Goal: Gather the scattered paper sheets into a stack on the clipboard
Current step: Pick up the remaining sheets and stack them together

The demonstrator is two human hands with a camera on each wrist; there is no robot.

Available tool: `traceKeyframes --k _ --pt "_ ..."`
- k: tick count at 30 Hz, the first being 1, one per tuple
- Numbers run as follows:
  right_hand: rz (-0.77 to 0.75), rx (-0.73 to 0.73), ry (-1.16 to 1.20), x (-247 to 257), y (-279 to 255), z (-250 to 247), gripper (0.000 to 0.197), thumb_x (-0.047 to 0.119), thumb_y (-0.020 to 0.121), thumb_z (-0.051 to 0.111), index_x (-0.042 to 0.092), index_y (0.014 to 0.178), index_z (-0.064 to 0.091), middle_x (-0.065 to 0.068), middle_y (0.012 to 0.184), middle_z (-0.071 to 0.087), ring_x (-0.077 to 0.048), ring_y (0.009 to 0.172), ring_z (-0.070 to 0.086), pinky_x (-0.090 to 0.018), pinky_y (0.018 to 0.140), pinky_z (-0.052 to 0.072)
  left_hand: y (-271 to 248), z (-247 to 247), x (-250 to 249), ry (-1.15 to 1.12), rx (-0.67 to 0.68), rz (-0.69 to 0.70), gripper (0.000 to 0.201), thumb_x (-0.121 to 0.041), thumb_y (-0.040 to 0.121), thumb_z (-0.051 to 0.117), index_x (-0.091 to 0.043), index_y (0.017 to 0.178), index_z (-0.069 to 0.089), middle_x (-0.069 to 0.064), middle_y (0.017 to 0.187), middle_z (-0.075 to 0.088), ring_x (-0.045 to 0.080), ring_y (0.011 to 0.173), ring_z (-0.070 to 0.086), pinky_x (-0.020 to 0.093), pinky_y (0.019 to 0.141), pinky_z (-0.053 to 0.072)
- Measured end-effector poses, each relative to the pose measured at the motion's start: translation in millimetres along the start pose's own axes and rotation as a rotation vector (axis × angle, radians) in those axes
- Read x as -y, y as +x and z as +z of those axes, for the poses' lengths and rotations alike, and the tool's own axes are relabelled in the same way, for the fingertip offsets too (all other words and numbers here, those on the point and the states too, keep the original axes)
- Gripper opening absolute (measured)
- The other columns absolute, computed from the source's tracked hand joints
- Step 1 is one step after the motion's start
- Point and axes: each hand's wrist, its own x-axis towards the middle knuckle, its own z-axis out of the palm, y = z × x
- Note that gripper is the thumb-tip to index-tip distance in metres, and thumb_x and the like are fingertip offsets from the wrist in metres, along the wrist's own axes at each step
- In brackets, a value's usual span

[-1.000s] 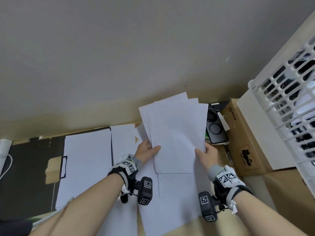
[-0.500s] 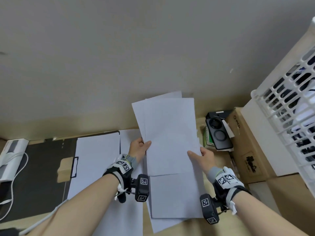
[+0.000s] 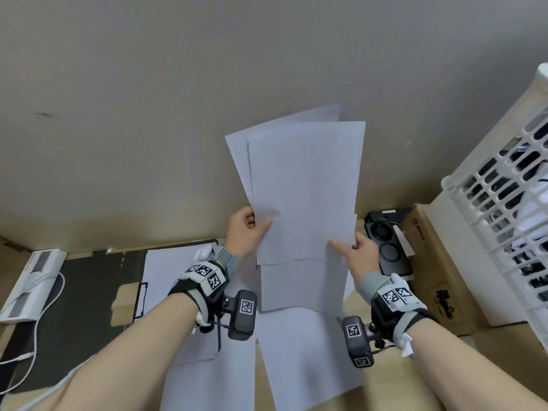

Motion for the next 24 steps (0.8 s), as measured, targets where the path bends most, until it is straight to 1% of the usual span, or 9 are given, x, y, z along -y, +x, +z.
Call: traceKeyframes --k 3,5,7,11,13,16,19,21,24 --pt "-0.031 0.004 0.052 14.9 1.0 10.4 0.023 -0.001 0.077 0.075 0.015 0.093 0.073 0.001 0.088 0.077 -0.014 0.078 0.072 -0.027 0.070 0.057 1.2 -6.4 -14.7 -0.028 0.003 0.080 0.020 -0.008 0.076 0.072 -0.020 0.092 0.067 -0.001 0.094 0.071 -0.003 0.079 0.068 0.025 0.080 0.056" --pt "-0.030 0.002 0.055 16.4 -3.5 16.7 0.022 -0.003 0.076 0.076 0.014 0.088 0.071 0.004 0.083 0.075 -0.007 0.072 0.071 -0.022 0.066 0.054 -2.7 -8.2 -13.1 -0.038 -0.002 0.065 0.021 -0.005 0.075 0.071 -0.017 0.092 0.068 -0.005 0.090 0.071 -0.002 0.079 0.068 0.019 0.076 0.056" --pt "-0.025 0.018 0.018 12.8 -11.5 20.4 0.021 0.001 0.075 0.079 0.015 0.088 0.071 0.003 0.085 0.075 -0.005 0.073 0.072 -0.020 0.067 0.053 -7.5 -8.2 -4.4 -0.011 0.010 0.022 0.022 -0.003 0.073 0.072 -0.013 0.093 0.070 -0.005 0.087 0.072 -0.001 0.075 0.068 0.016 0.072 0.054" --pt "0.006 0.070 0.025 -4.0 -23.9 25.0 0.023 0.000 0.077 0.078 0.018 0.086 0.068 0.009 0.082 0.072 0.001 0.070 0.069 -0.007 0.062 0.050 -18.7 -7.3 20.0 0.080 0.055 -0.053 0.022 0.002 0.079 0.071 -0.018 0.089 0.069 -0.001 0.088 0.071 -0.003 0.070 0.066 0.013 0.071 0.052" --pt "0.033 0.074 0.015 -11.6 -25.5 27.7 0.021 0.002 0.077 0.079 0.012 0.093 0.069 0.006 0.085 0.072 0.001 0.072 0.069 -0.005 0.060 0.049 -20.5 -7.1 31.5 0.131 0.092 -0.078 0.021 0.001 0.079 0.070 -0.014 0.094 0.068 -0.002 0.089 0.070 -0.003 0.071 0.065 0.012 0.070 0.050" --pt "0.070 0.078 0.006 -20.5 -24.2 30.2 0.030 0.005 0.076 0.080 0.006 0.103 0.067 0.003 0.090 0.072 0.004 0.071 0.069 -0.010 0.066 0.051 -20.9 -6.1 40.1 0.168 0.096 -0.136 0.023 0.000 0.078 0.070 -0.015 0.095 0.068 -0.007 0.088 0.069 -0.009 0.071 0.063 0.004 0.067 0.047" --pt "0.109 0.088 -0.001 -26.7 -20.4 31.5 0.028 0.005 0.076 0.080 0.009 0.102 0.069 0.000 0.094 0.074 -0.008 0.084 0.071 -0.027 0.082 0.053 -17.6 -6.6 47.8 0.137 0.088 -0.177 0.027 0.003 0.077 0.069 -0.016 0.095 0.068 -0.004 0.090 0.070 -0.011 0.071 0.064 0.004 0.068 0.049" --pt "0.123 0.105 -0.025 -30.2 -17.5 32.7 0.023 0.004 0.077 0.078 0.013 0.096 0.070 0.000 0.093 0.074 -0.012 0.087 0.070 -0.031 0.086 0.052 -15.2 -8.2 54.8 0.164 0.106 -0.241 0.028 -0.001 0.076 0.070 -0.016 0.099 0.068 -0.003 0.094 0.070 0.000 0.081 0.067 0.012 0.075 0.051" --pt "0.139 0.084 -0.037 -34.8 -12.8 34.4 0.018 0.005 0.078 0.077 0.015 0.092 0.069 -0.001 0.092 0.074 -0.015 0.086 0.069 -0.033 0.086 0.052 -12.0 -8.2 64.1 0.183 0.095 -0.298 0.024 -0.006 0.076 0.072 -0.016 0.098 0.068 0.002 0.098 0.071 0.017 0.094 0.066 0.031 0.090 0.051"
